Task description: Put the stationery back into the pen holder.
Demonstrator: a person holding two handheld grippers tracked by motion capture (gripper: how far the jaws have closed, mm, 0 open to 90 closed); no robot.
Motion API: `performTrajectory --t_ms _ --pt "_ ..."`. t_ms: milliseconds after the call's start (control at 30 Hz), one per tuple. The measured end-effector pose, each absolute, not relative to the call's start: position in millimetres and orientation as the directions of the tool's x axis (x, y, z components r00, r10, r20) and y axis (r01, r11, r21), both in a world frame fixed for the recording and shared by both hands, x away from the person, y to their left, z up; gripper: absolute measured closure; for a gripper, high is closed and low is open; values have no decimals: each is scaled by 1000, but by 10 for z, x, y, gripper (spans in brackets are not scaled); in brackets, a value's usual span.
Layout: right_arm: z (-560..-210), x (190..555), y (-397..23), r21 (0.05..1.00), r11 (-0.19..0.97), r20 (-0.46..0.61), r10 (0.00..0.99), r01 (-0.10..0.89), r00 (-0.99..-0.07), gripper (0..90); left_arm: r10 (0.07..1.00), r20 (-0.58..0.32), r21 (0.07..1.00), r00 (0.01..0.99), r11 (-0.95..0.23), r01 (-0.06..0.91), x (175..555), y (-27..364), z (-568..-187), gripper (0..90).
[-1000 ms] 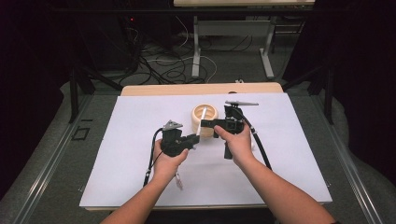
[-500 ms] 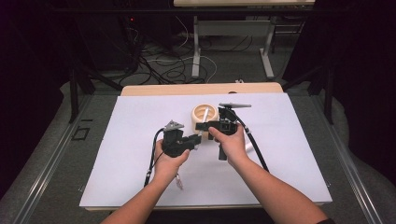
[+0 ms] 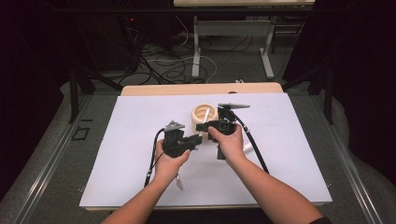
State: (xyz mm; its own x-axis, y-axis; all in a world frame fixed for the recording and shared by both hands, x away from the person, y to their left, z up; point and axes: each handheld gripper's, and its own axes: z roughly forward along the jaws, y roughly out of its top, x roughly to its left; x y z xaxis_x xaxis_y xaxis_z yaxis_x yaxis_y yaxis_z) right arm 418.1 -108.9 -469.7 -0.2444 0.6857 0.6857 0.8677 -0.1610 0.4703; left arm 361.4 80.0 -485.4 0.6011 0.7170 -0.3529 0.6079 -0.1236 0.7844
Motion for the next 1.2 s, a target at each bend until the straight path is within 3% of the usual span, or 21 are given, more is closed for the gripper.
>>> performTrajectory --t_ms 533,800,1200 --pt "-4704 4219 -1108 468 -161 694 676 869 -249 783 707 -381 785 595 -93 613 3634 819 -4858 777" --pt "-4566 4288 -1093 503 -145 657 705 852 -268 784 724 -375 789 579 -78 609 3646 856 -4840 657" --pt "-4354 4470 -1106 556 -148 598 755 818 -269 784 761 -361 792 539 -55 608 3688 982 -4806 577"
